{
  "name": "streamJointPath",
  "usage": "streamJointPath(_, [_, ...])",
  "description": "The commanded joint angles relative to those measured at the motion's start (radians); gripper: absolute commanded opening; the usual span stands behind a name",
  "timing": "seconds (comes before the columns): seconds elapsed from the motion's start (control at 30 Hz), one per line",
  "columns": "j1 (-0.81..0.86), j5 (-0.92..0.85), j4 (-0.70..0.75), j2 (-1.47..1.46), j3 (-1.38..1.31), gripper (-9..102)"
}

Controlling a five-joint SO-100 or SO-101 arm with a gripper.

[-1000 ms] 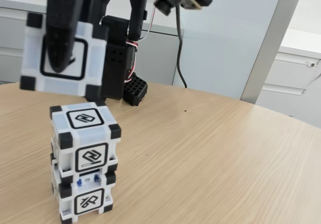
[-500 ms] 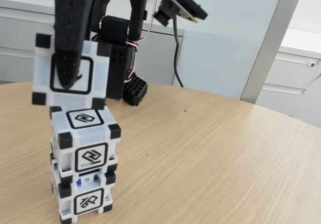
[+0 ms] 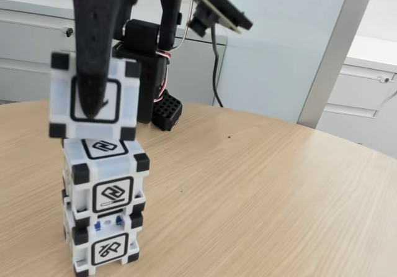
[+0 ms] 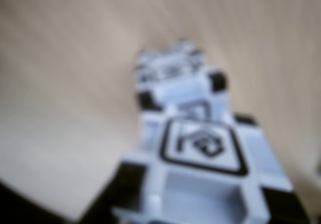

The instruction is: Stack cubes from left to right.

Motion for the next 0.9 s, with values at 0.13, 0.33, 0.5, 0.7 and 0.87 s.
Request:
streamJointPath(0.13, [-0.003,-0.029,-0.006,0.006,-0.003,18])
streamJointPath(0.33, [-0.003,-0.014,-0.006,0.006,-0.015,18])
streamJointPath(0.5, [-0.003,-0.005,-0.008,0.006,-0.015,18])
streamJointPath(0.7, [-0.006,0.014,-0.032,0.006,-0.018,18])
streamJointPath(0.87, [-0.005,0.031,-0.097,0.006,-0.005,18])
